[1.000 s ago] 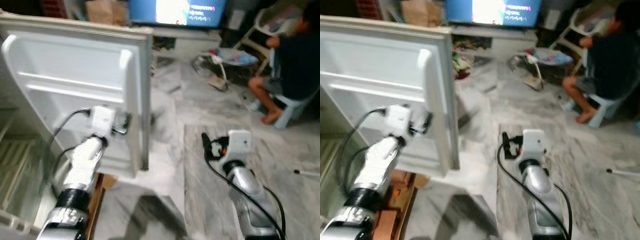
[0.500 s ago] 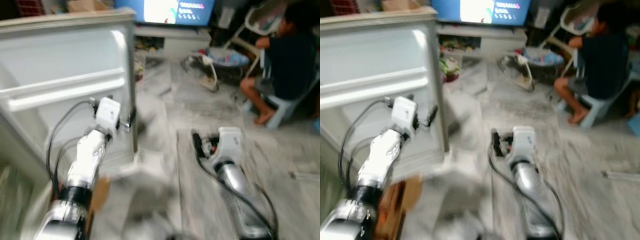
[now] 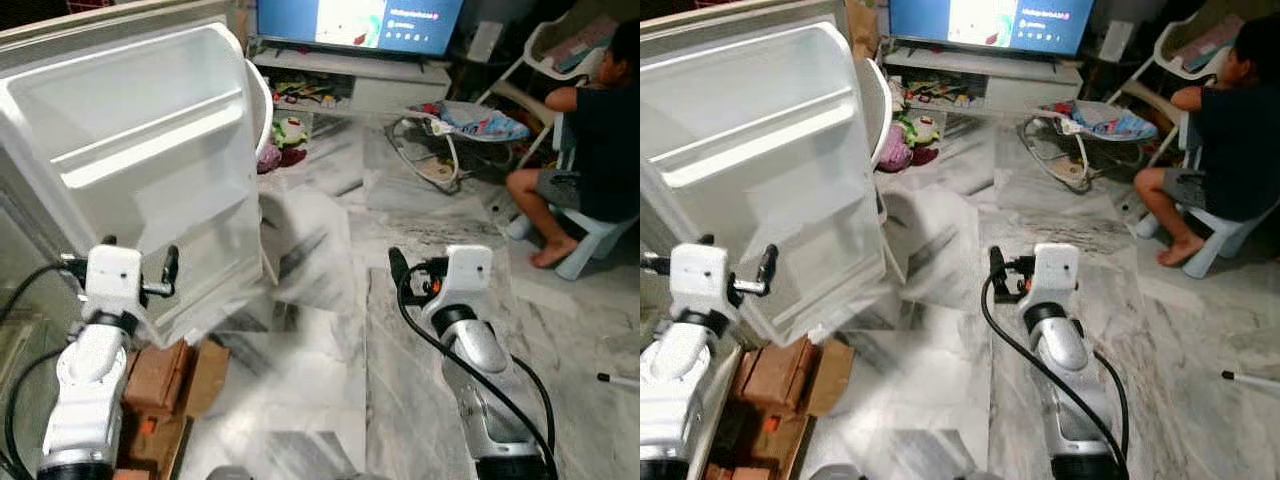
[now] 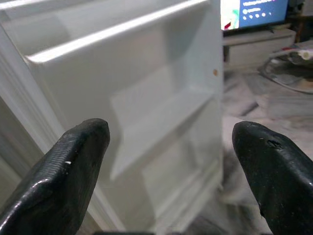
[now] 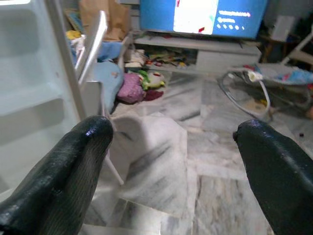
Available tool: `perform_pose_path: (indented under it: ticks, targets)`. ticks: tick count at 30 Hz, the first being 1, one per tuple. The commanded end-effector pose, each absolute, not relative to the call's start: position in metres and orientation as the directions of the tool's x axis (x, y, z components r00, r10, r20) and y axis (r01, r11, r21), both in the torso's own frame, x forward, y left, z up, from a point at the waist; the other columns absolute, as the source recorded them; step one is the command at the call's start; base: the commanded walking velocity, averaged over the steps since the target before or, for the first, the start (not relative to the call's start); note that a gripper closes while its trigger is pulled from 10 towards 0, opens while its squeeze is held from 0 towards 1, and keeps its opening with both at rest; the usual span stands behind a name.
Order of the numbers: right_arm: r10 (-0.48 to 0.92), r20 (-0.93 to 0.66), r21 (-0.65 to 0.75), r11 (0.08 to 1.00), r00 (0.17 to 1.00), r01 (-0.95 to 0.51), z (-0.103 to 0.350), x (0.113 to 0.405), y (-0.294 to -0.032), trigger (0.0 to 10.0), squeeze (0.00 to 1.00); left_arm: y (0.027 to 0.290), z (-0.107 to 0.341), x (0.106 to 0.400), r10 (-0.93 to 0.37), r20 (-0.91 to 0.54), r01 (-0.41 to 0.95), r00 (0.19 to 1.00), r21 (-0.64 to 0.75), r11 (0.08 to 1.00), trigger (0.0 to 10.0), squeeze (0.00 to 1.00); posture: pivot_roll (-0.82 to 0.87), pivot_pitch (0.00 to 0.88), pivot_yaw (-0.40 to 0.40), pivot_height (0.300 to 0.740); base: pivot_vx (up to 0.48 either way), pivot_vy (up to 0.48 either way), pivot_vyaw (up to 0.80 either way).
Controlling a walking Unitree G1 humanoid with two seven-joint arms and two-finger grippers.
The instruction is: Restocking fridge
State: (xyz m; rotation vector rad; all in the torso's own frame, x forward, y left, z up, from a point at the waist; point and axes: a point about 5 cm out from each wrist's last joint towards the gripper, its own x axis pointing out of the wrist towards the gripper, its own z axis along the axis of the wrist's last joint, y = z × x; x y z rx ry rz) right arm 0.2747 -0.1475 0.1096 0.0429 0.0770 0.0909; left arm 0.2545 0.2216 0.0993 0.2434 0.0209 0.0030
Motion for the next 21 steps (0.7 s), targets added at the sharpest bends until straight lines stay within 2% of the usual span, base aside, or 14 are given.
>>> perform_pose_path:
  ticks: [1, 4, 13, 21]
  targets:
    - [0.084, -0.059, 0.028, 0.996, 0.995, -0.083, 0.111, 0.276, -0.151, 10.0, 0.00, 0.215, 0.105, 0.251, -0.016, -0.008, 0.017, 1.000, 0.227, 0.974, 10.0, 0.00, 0.13, 0.022, -0.065, 0.740, 0.000, -0.349, 0.80]
    - [0.059, -0.066, 0.041, 0.998, 0.996, -0.056, 0.110, 0.276, -0.155, 10.0, 0.00, 0.209, 0.102, 0.251, -0.023, -0.033, 0.029, 0.999, 0.214, 0.976, 10.0, 0.00, 0.13, 0.016, -0.065, 0.740, 0.000, -0.450, 0.80]
    - [0.065, -0.056, 0.052, 0.997, 0.996, -0.062, 0.110, 0.278, -0.150, 10.0, 0.00, 0.195, 0.107, 0.263, -0.054, -0.020, 0.057, 0.998, 0.203, 0.977, 10.0, 0.00, 0.12, 0.014, -0.063, 0.740, 0.000, -0.468, 0.00]
    - [0.045, -0.066, 0.068, 0.997, 0.997, -0.040, 0.108, 0.280, -0.154, 10.0, 0.00, 0.197, 0.103, 0.262, -0.058, -0.044, 0.066, 0.997, 0.216, 0.974, 10.0, 0.00, 0.13, 0.012, -0.057, 0.740, 0.000, -0.444, 0.00]
